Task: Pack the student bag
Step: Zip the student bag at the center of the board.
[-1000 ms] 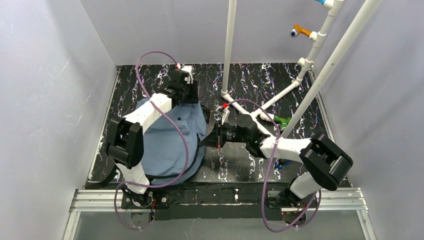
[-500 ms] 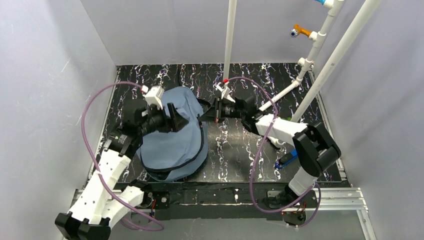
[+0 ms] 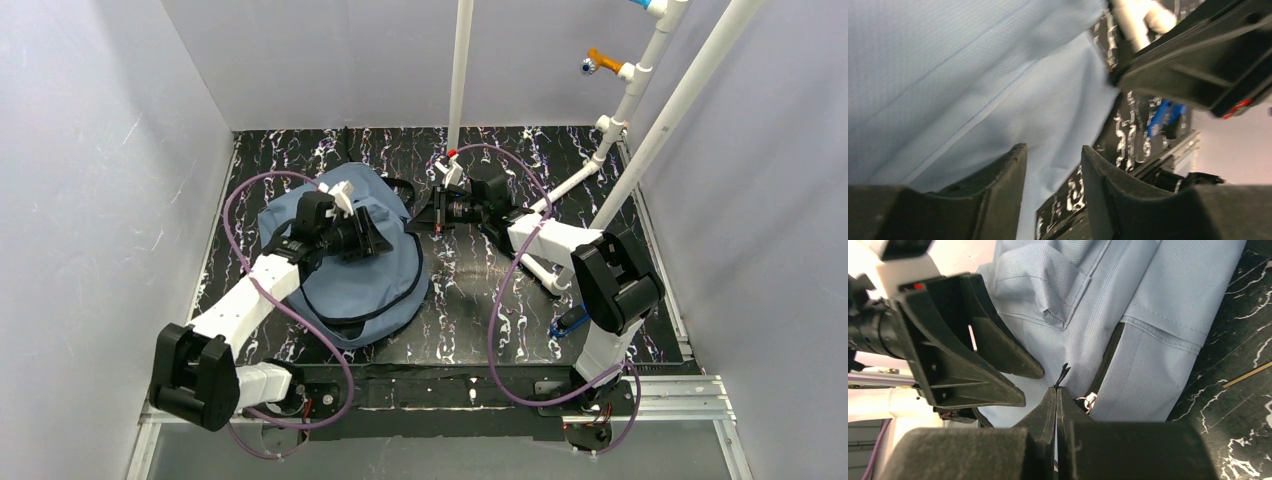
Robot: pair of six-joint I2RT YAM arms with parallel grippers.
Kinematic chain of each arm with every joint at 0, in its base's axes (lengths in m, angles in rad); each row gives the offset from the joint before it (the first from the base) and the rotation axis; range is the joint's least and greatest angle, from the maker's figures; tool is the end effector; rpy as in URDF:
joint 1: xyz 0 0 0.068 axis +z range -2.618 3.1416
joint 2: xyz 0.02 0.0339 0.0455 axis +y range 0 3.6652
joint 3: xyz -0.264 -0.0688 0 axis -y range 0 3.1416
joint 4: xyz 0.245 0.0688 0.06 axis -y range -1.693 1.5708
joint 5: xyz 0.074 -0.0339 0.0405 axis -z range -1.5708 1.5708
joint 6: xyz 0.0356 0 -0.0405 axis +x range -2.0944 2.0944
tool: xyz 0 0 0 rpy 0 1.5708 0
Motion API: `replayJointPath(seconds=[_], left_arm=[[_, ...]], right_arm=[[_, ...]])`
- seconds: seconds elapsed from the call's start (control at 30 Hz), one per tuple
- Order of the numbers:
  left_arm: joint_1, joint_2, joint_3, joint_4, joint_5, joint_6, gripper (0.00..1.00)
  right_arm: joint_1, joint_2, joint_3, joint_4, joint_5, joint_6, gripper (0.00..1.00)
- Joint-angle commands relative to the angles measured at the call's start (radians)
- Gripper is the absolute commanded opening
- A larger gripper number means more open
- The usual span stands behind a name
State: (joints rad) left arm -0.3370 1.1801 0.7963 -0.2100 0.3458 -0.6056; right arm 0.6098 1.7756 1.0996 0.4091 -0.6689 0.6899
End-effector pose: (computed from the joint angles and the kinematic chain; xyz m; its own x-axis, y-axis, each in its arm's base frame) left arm 0.2397 -0.0968 0.2614 -0.7621 -0.3004 -0.5735 0.1731 0.7589 -0.6277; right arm 0.3158 0.2476 0.2386 -0.7648 0.0748 -0.6399 -0.5871 0.3279 0.7401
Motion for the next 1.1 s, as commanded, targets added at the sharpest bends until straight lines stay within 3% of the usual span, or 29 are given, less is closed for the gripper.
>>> replayJointPath(seconds=[0.0, 0.17, 0.33, 0.43, 0.67, 0.77, 0.9, 1.07], left_arm=[[0.007, 0.024, 0.080, 0.136, 0.065, 0.042, 0.47], [0.016, 0.107, 0.164, -0.069, -0.011, 0.172, 0.54], [0.037, 0.158, 0.086, 0.022, -0.112, 0.124, 0.50], [0.061, 0.184, 0.039, 0.071, -0.175, 0.084, 0.49], [0.070, 0.283, 0.051, 0.193, -0.145, 0.053, 0.44], [0.070, 0.293, 0.064, 0.226, -0.130, 0.056, 0.44], [0.070, 0.239, 0.093, 0.173, -0.037, 0.074, 0.50], [0.071, -0.023, 0.039, 0.051, 0.077, 0.110, 0.63]], right_arm=[[0.000, -0.009, 0.037, -0.002, -0.015, -0.062, 0.01], [-0.002, -0.004, 0.058, -0.027, -0.001, -0.080, 0.01], [-0.002, -0.063, 0.000, -0.035, 0.043, -0.067, 0.01], [0.014, -0.162, -0.140, 0.042, 0.039, -0.025, 0.01], [0.273, -0.333, -0.419, 0.173, 0.139, 0.092, 0.01], [0.314, -0.384, -0.476, 0.202, 0.215, 0.116, 0.01], [0.259, -0.364, -0.382, 0.038, 0.218, 0.007, 0.01], [0.242, -0.279, -0.224, -0.060, 0.132, -0.029, 0.01]])
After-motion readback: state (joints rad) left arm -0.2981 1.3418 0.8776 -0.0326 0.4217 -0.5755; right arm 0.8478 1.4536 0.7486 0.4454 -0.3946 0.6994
